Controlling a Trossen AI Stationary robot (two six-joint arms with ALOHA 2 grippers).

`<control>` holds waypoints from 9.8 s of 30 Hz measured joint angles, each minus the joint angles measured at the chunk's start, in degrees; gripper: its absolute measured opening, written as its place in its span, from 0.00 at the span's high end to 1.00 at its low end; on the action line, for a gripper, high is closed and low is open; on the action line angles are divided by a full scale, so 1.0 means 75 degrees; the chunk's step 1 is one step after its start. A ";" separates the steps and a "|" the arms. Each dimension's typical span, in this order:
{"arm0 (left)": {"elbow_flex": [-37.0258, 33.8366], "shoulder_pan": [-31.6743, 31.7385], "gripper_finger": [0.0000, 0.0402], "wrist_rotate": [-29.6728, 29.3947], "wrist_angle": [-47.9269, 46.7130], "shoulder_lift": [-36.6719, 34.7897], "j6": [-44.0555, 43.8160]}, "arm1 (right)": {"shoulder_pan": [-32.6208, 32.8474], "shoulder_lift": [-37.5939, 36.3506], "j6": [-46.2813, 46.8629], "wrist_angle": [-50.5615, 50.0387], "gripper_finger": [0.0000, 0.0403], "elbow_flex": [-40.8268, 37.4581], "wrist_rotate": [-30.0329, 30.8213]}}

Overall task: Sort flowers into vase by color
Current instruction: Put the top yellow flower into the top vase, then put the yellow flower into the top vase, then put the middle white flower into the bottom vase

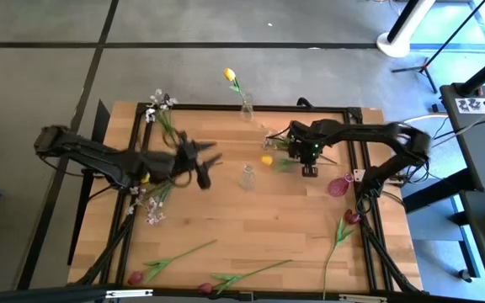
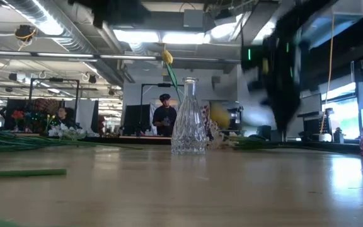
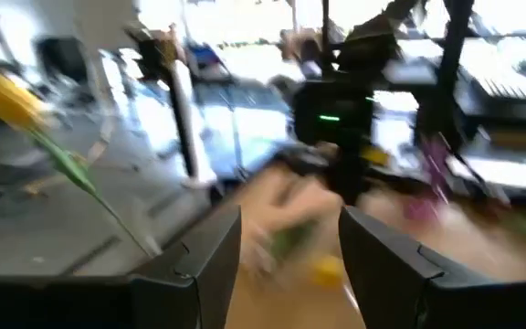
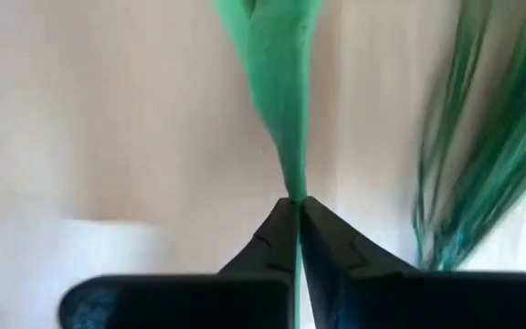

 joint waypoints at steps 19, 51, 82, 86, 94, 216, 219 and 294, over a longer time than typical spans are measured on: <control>0.2354 0.1385 0.56 0.1963 -0.2459 -0.1277 -0.1666 | -0.0951 -0.0121 0.2803 1.0343 0.99 0.1422 -0.1239; 0.2342 0.1349 0.56 0.2812 -0.9678 -0.0754 -0.6104 | -0.1673 0.2823 0.2742 1.1905 0.84 0.1418 -0.0799; 0.1252 0.3160 0.56 0.5307 -0.8303 0.4133 -0.3296 | 0.0979 -0.3884 0.2747 0.3361 0.29 0.1422 0.0878; 0.1259 0.3209 0.56 0.5297 -0.8661 0.4281 -0.3293 | 0.1356 -0.4133 0.2986 0.2810 0.29 0.1422 0.1283; 0.1802 0.3494 0.62 0.4907 -1.0853 0.4129 -0.2856 | 0.1803 -0.4171 0.3140 0.2592 0.29 0.1422 0.1418; 0.2998 -0.2744 0.71 -0.0910 -0.8928 0.0009 -1.0352 | -0.1630 -0.1733 0.4314 1.1668 0.98 0.1011 -0.3448; 0.2511 -0.2727 0.72 -0.1210 -0.8319 0.0019 -1.0765 | -0.2193 -0.1469 0.4432 1.1949 0.98 0.0865 -0.3800; 0.1106 0.2193 0.62 0.1103 -0.9634 -0.2439 -0.6206 | -0.2635 0.2024 0.0318 -0.3013 0.16 0.5433 -0.1591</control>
